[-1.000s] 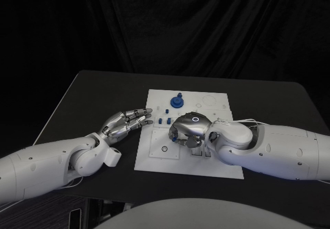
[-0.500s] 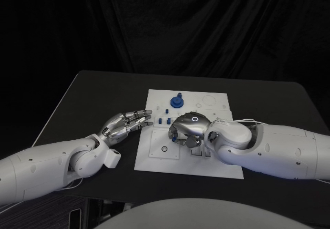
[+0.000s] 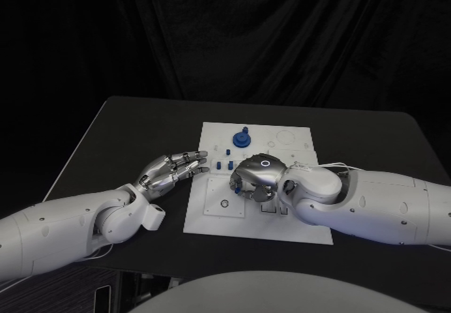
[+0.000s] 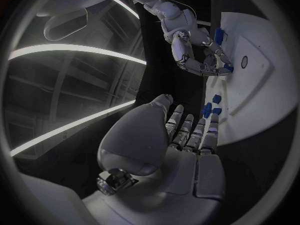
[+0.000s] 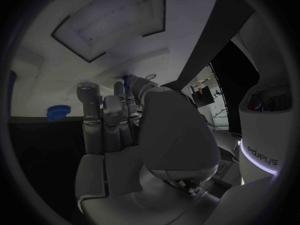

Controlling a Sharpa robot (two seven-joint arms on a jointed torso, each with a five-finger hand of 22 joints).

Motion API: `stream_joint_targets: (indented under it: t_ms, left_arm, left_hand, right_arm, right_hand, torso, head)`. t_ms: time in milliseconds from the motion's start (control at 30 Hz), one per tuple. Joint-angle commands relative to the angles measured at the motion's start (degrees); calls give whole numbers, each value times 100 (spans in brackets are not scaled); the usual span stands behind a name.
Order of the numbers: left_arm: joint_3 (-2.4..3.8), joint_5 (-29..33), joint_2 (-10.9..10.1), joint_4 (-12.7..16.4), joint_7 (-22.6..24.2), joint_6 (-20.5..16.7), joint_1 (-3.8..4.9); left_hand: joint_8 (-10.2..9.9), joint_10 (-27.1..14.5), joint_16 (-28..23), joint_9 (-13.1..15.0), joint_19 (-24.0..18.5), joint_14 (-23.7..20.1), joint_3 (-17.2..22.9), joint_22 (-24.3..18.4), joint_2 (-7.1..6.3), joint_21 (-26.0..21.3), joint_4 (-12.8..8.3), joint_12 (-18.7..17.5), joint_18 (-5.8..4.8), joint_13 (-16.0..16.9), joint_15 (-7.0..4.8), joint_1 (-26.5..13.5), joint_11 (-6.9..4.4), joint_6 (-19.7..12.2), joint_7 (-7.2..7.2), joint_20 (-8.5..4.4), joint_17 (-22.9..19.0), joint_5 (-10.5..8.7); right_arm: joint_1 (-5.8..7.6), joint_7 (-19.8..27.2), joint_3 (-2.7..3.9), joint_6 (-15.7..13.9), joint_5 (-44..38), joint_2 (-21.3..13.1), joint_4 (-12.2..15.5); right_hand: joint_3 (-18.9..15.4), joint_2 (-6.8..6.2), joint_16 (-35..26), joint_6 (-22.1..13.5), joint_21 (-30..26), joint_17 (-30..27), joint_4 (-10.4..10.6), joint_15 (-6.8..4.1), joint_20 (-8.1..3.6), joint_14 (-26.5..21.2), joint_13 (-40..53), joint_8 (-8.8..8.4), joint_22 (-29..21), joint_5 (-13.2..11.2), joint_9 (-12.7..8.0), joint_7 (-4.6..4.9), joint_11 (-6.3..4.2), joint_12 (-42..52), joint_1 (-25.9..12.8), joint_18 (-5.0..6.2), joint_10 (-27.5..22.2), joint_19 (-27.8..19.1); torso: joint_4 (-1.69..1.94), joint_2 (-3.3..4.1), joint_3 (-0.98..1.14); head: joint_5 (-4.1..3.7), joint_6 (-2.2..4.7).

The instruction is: Assemble the parts on the task board

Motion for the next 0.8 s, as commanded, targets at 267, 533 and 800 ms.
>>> stream_joint_targets:
  t_ms: [267,533,800]
  left_arm:
    - [5,33,19,-3,436,82,-16]
    - [5,33,27,-14,435,85,-21]
    - [5,34,14,-15,445,66,-27]
  left_hand:
    - [29,-43,-32,-6,-44,-25,10,-5,36,-17,-30,-28,-81,-6,19,-20,16,-2,46,-6,-6,-36]
    - [33,-55,-31,-4,-46,-26,18,-15,43,-16,-34,-32,-85,-6,25,-24,7,12,62,-4,-6,-41]
    - [39,-62,-33,1,-51,-30,23,-28,47,-16,-37,-32,-87,-6,27,-27,-1,42,75,-3,-6,-44]
  right_arm:
    - [-39,-135,-1,174,-47,22,-45]
    - [-47,-110,-1,175,-47,6,-47]
    - [3,-96,15,-151,-46,-246,132]
  right_hand:
    - [-77,-39,-151,-459,-322,-124,44,121,116,-138,-43,-323,369,-123,-123,131,171,-218,-119,16,-331,-122]
    - [-425,-97,-258,-1004,-679,-255,199,232,229,-282,-29,-680,296,-503,-367,88,294,-351,-290,64,-1004,-233]
    - [-798,-57,-362,-1148,-1132,-383,329,294,293,-473,67,-700,205,-483,-506,74,370,-220,-193,117,-1485,-406]
  torso:
    - [1,-2,0]
    - [2,-6,-1]
    - [1,-4,2]
  head:
    - [5,1]
    - [1,1]
    - [-5,1]
